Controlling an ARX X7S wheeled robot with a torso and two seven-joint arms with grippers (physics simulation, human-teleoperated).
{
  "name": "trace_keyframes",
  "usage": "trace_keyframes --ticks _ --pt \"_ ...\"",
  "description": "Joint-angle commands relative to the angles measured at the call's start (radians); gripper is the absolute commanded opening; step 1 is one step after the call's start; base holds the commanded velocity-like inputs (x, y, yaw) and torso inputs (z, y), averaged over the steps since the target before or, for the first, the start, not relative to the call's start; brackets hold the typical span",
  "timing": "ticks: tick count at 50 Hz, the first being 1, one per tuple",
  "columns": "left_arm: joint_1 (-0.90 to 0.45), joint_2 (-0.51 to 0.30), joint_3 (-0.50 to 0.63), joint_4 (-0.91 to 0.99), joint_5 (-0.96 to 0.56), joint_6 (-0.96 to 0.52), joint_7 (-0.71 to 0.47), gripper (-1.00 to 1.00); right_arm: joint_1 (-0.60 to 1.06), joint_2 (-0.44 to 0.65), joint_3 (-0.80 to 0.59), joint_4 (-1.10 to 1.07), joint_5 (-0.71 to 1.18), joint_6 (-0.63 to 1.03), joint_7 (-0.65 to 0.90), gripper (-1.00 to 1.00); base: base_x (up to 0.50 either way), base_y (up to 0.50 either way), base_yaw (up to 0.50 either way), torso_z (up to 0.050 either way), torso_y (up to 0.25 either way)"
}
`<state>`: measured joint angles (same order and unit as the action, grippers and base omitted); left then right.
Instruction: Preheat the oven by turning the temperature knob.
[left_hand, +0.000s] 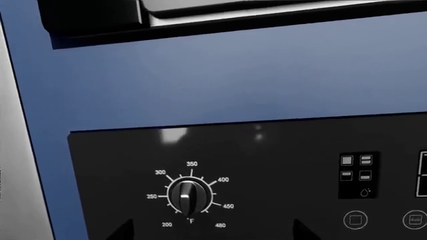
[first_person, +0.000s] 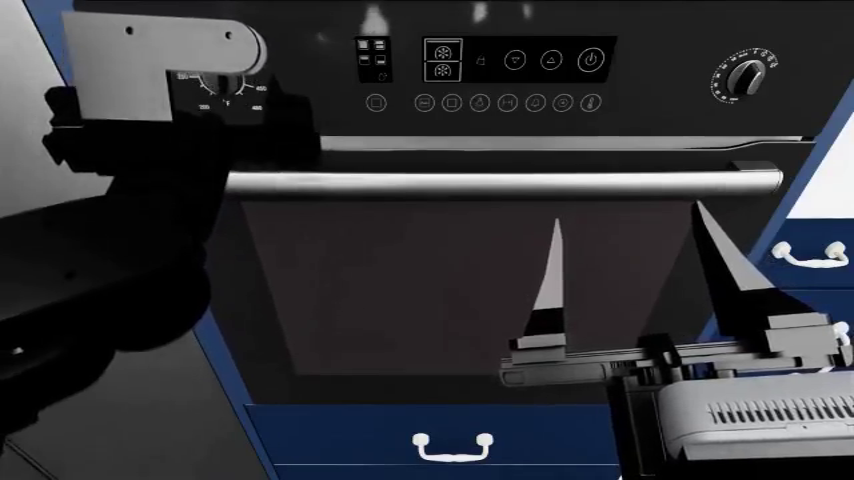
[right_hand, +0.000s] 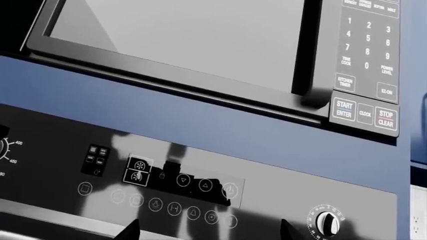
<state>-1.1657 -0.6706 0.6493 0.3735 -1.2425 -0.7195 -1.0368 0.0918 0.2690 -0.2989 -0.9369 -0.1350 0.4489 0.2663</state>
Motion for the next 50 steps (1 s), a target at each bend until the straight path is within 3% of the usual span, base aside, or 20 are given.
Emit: trace_keyframes --ticks 1,50 --pt "-0.017 0.002 0.003 -0.028 0.005 -0.008 0.016 1.00 0.002 0.002 -0.005 0.003 0.000 0.000 0.005 1.00 0.00 0.00 0.00 0.000 0.000" --pt "-0.024 0.039 0.051 -0.207 0.110 0.022 0.111 1.00 0.006 0.013 -0.022 0.013 0.005 -0.002 0.024 1.00 0.00 0.00 0.00 0.000 0.000"
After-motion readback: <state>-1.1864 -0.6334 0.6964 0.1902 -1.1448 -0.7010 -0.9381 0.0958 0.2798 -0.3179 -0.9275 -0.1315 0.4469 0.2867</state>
